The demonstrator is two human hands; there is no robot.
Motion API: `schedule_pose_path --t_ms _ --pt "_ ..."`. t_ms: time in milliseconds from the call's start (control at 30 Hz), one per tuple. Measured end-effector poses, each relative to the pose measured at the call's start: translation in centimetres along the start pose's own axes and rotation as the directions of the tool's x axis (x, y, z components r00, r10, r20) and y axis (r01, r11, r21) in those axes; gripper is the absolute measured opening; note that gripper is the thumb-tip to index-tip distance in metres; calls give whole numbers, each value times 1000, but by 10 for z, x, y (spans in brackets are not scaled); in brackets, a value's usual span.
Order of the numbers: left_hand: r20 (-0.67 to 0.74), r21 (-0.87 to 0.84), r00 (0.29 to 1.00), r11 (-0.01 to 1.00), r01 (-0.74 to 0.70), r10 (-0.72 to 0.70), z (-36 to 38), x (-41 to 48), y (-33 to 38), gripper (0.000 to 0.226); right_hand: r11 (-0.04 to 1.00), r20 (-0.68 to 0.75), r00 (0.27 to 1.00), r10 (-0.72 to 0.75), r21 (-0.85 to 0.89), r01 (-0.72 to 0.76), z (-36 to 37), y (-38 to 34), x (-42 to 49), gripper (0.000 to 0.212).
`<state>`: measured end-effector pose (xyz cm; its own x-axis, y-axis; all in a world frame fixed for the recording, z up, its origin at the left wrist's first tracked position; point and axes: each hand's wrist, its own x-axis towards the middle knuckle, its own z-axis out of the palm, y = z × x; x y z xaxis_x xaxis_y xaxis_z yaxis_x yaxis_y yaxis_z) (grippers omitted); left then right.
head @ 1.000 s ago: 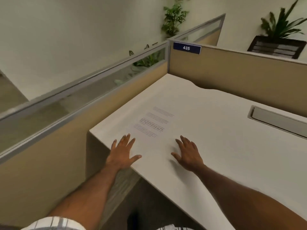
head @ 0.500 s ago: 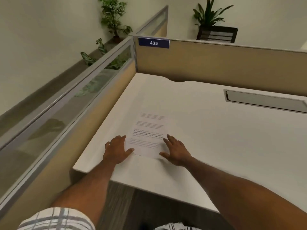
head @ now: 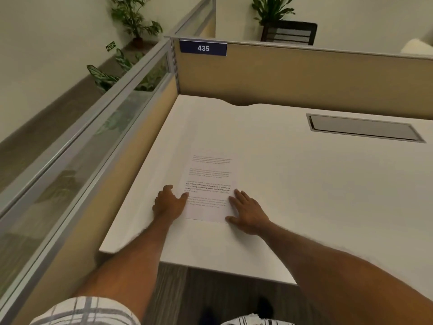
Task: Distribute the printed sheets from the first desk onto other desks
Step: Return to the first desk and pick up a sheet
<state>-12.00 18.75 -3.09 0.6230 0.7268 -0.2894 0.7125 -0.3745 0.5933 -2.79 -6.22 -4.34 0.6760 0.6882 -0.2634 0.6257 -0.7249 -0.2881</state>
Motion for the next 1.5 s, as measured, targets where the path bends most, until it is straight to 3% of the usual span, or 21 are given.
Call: schedule_pose_path --t_ms 267,400,567,767,900,1000,1100,1267,1367,1433,1500 --pt "59 -184 994 978 103 -93 -9 11 3 60 1000 -22 1000 18 -3 -18 6 2 1 78" --pt "85 -251 993 963 96 -76 -12 16 4 22 1000 -9 1000 21 2 -21 5 2 0 78" --pt "102 -306 993 948 87 -58 -12 18 -1 25 1000 -8 1000 15 3 -15 3 2 -1 77" --pt "233 -336 972 939 74 6 -6 15 -7 27 1000 -17 1000 -16 -8 16 0 5 1 78" --pt "213 -393 976 919 36 53 -5 11 -7 26 982 -88 996 21 189 -4 -4 6 -2 81" --pt "194 -489 978 872 30 75 -5 6 -6 20 859 -175 972 160 510 -50 -9 0 -6 82" --pt "170 -553 983 832 34 73 -2 0 -1 18 613 -118 930 349 779 -132 -18 -6 -4 82" --pt "208 -612 971 790 36 117 13 -15 29 21 219 52 866 497 958 -184 -35 5 -4 77" --pt "234 -636 955 772 9 182 31 -28 51 25 6 44 866 498 998 -55 -50 23 -10 47" --pt "241 -644 947 765 -8 213 44 -37 67 26 7 8 840 543 1000 -14 -61 39 -19 35" --pt "251 -660 938 751 -14 239 57 -47 81 24 122 -61 802 594 992 -15 -70 59 -31 25"
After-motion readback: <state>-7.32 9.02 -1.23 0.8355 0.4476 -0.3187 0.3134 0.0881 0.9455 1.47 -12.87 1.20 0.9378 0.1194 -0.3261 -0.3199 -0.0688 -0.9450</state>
